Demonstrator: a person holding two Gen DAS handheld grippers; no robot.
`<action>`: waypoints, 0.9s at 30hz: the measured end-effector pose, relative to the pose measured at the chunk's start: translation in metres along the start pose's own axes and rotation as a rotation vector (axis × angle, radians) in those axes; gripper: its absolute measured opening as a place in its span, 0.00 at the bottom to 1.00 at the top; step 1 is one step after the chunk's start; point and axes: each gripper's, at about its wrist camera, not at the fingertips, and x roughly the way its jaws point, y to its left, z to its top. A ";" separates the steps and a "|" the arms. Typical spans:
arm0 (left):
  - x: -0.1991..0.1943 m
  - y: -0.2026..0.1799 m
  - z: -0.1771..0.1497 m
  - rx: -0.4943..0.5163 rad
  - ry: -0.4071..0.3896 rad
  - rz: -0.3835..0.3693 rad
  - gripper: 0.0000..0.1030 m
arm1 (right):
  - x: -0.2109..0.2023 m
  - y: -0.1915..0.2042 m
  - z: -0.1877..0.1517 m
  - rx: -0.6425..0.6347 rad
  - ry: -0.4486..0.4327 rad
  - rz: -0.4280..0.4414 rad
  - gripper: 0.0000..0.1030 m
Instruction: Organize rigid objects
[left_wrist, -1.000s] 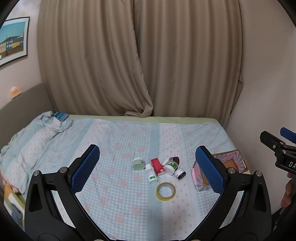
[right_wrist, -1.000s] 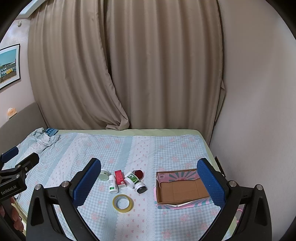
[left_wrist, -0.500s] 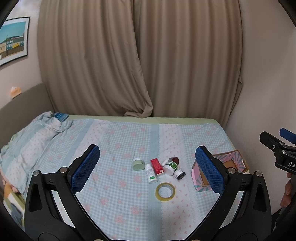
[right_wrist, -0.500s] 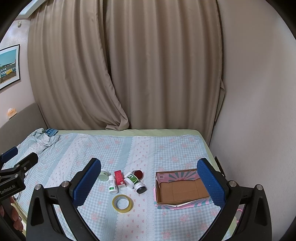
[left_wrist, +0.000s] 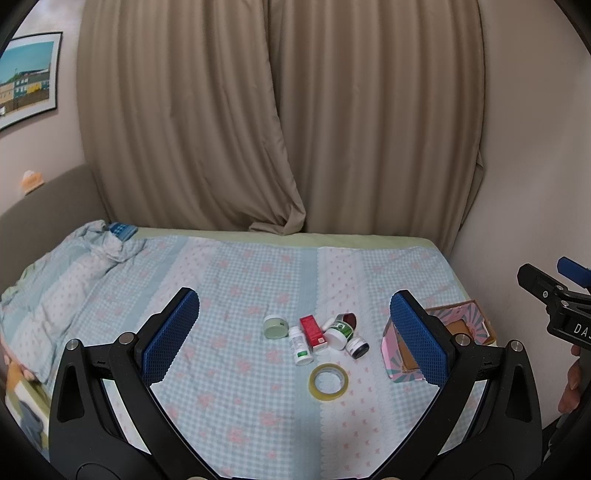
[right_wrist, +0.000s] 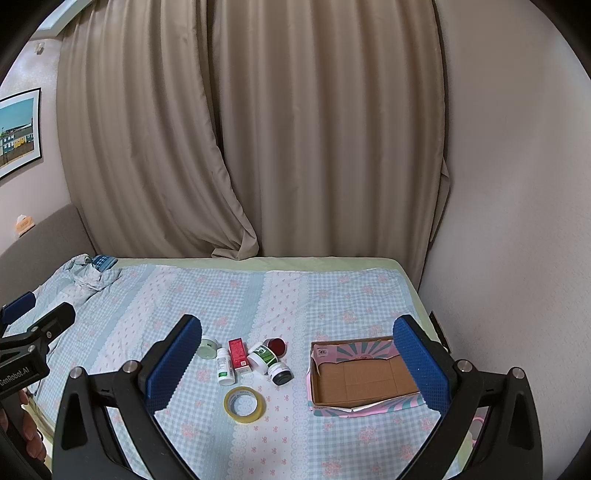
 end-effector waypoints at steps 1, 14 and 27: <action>0.000 0.000 0.000 -0.002 0.000 0.001 1.00 | -0.001 -0.002 0.000 0.000 0.000 0.003 1.00; 0.019 0.016 -0.004 -0.055 0.092 0.057 1.00 | 0.011 -0.004 0.001 -0.044 0.028 0.053 1.00; 0.102 0.120 -0.025 -0.003 0.267 -0.070 1.00 | 0.073 0.067 -0.042 0.130 0.213 -0.012 1.00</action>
